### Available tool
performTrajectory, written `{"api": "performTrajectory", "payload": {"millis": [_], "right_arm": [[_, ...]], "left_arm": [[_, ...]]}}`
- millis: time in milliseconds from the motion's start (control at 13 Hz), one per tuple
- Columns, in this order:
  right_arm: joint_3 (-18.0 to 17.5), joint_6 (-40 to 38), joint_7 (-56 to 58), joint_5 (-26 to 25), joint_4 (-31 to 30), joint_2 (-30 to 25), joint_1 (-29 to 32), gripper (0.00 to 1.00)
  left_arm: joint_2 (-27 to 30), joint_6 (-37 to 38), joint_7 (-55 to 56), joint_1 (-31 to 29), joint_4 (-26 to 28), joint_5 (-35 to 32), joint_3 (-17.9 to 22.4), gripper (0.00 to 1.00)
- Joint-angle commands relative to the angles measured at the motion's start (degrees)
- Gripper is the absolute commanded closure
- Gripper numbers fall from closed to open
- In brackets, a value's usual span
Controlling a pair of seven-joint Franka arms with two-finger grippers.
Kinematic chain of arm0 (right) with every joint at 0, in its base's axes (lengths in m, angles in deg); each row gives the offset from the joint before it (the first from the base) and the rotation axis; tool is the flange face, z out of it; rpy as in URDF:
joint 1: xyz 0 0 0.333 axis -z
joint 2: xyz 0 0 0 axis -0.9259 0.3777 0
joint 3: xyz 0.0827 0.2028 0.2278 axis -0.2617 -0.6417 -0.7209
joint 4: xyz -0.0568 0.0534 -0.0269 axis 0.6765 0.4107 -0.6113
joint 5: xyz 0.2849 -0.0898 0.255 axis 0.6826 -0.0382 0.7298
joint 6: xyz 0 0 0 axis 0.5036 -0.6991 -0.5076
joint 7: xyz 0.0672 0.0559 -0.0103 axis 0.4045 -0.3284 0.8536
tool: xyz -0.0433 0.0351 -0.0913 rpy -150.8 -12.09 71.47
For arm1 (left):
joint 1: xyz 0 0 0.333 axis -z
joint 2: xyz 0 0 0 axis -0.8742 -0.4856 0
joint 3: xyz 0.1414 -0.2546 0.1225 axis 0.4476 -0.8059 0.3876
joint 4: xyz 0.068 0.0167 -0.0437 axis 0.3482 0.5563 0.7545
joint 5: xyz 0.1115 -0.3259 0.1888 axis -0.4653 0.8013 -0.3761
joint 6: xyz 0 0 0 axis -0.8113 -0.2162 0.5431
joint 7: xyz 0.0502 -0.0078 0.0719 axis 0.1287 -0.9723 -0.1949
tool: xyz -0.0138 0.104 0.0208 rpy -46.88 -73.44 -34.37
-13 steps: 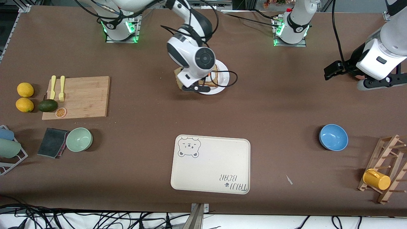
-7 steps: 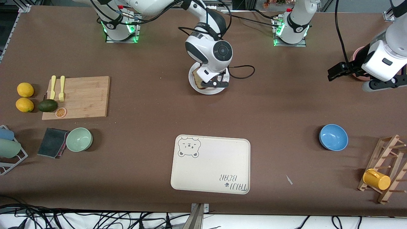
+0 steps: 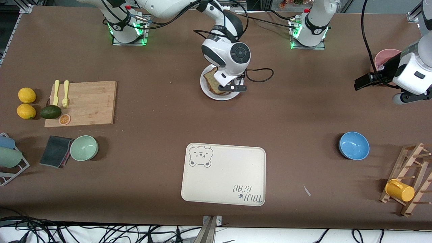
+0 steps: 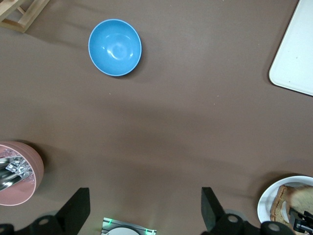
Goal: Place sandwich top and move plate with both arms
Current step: 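Release the bread onto the toast while the left gripper reaches toward the plate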
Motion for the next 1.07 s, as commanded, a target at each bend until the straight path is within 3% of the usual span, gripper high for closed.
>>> {"api": "performTrajectory", "payload": {"millis": [0, 460, 844, 997], "right_arm": [[0.4, 0.5, -0.8, 0.5, 3.0, 0.4, 0.0, 0.00], [0.2, -3.5, 0.1, 1.0, 5.4, -2.9, 3.8, 0.00], [0.3, -12.5, 8.0, 3.0, 5.4, -9.6, 10.4, 0.00], [0.4, -14.8, 12.4, 3.0, 5.4, -10.6, 13.0, 0.00]], "left_arm": [[0.2, 1.0, -0.8, -0.5, 0.0, 0.7, -0.4, 0.00], [3.5, -0.9, -0.7, -0.4, 7.0, 2.5, -0.9, 0.00], [14.3, -17.4, -0.7, -0.5, 29.6, 8.7, -1.0, 0.00], [14.8, -20.9, -0.7, -0.5, 33.8, 12.6, -1.0, 0.00]]}}
